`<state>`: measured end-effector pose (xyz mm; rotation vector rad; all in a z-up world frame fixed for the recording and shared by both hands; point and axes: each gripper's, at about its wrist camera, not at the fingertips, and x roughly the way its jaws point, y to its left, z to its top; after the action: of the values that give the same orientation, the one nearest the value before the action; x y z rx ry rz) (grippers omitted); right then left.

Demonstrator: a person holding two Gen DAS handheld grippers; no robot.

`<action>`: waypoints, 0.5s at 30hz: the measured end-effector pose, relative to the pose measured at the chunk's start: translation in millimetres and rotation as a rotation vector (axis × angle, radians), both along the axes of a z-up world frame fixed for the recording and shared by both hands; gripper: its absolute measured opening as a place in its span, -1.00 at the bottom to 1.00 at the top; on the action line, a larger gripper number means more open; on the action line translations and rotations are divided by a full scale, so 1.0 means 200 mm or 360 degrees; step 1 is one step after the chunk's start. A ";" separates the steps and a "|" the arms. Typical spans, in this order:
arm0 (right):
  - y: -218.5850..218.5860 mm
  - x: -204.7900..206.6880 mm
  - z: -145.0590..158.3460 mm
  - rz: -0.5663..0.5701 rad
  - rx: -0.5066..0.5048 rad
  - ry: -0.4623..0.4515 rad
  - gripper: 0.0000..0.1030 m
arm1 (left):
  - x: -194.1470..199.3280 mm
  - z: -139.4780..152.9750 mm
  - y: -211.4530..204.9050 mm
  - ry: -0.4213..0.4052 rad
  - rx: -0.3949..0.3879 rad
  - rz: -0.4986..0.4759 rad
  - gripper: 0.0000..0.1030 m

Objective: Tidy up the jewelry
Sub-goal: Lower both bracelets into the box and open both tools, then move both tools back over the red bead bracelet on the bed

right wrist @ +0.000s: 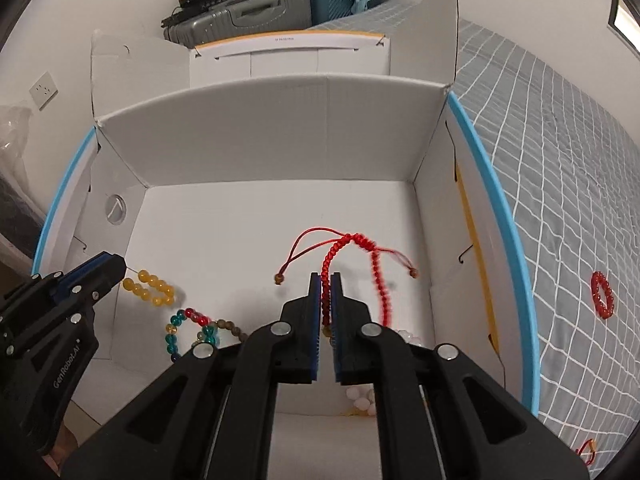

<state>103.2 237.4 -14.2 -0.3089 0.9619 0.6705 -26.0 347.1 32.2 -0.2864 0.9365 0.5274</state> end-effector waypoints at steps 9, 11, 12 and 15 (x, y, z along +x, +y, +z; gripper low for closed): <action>-0.01 0.00 0.02 -0.0005 0.0028 0.0001 0.21 | -0.02 0.03 0.01 -0.0036 0.0001 0.0032 -0.28; -0.03 -0.02 0.05 -0.0020 0.0061 -0.0033 0.43 | -0.05 0.06 0.01 -0.0086 0.0034 0.0053 0.28; -0.04 -0.02 0.07 -0.0037 0.0075 -0.0049 0.52 | -0.06 0.07 0.01 -0.0101 0.0047 0.0056 0.35; -0.06 -0.04 0.11 -0.0036 0.0114 -0.0086 0.69 | -0.07 0.09 0.01 -0.0113 0.0076 0.0064 0.38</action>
<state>94.5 225.1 8.3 -0.2516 0.8864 0.6714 -40.9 348.6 51.0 -0.2796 0.8495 0.5727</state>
